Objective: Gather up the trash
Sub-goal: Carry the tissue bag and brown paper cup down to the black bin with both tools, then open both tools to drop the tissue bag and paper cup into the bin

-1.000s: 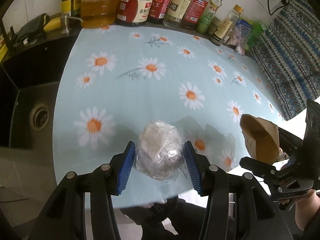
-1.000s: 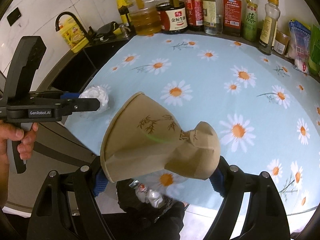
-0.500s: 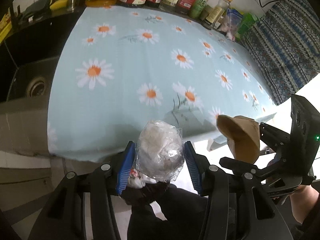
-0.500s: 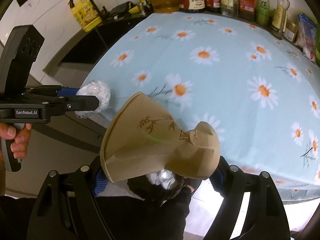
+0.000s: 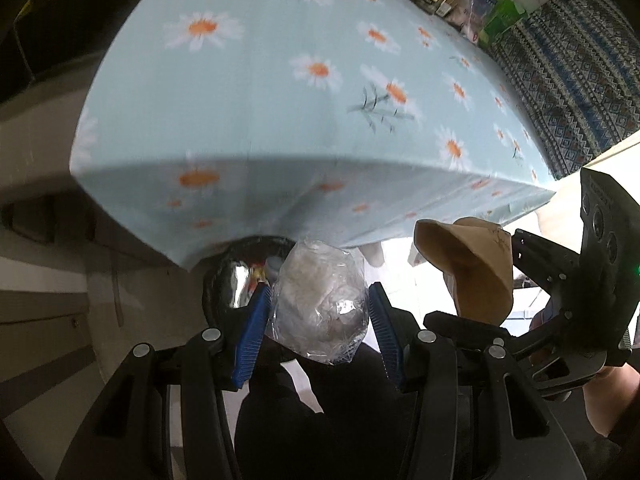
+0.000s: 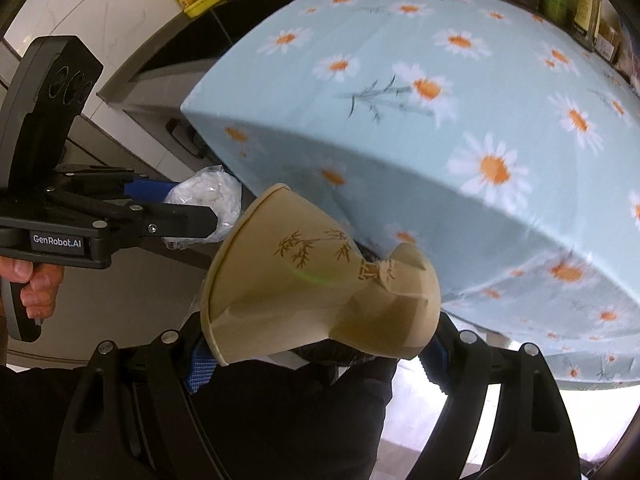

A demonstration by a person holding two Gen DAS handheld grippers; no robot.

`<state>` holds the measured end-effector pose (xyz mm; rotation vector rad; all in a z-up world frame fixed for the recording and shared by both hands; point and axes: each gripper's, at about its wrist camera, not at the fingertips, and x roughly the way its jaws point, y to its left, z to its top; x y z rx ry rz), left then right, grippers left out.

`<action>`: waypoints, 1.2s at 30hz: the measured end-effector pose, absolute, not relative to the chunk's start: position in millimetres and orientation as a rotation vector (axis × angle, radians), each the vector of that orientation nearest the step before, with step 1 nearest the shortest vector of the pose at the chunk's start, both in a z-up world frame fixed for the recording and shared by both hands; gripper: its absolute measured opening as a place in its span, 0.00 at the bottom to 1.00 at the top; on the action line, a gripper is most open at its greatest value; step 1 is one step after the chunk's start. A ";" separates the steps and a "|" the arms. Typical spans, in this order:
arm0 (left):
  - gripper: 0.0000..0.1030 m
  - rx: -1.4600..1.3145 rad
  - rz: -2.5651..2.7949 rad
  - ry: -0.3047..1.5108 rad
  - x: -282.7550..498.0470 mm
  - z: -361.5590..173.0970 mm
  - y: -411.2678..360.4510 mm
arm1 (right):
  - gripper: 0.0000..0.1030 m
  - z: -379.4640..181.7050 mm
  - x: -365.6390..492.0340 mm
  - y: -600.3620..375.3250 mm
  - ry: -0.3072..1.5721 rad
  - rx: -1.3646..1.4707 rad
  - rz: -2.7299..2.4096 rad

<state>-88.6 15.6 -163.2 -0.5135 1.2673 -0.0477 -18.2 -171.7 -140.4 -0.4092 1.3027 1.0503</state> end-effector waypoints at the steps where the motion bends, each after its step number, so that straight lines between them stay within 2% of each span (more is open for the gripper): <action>1: 0.47 -0.517 -0.046 1.274 -91.8 -166.2 15.5 | 0.78 -142.1 -20.3 -172.3 1.308 -0.411 1.048; 20: 0.47 -0.582 -0.069 1.359 -106.8 -196.2 13.1 | 0.78 -164.3 -34.6 -173.7 1.357 -0.401 1.025; 26: 0.51 -0.609 -0.072 1.379 -100.9 -201.5 13.6 | 0.79 -165.3 -29.1 -175.0 1.367 -0.391 1.026; 29: 0.58 -0.608 -0.050 1.396 -98.2 -204.7 14.9 | 0.85 -165.5 -23.6 -175.7 1.372 -0.374 1.018; 36: 0.59 -0.623 -0.016 1.393 -95.6 -202.3 22.4 | 0.85 -161.3 -8.7 -178.7 1.365 -0.353 1.004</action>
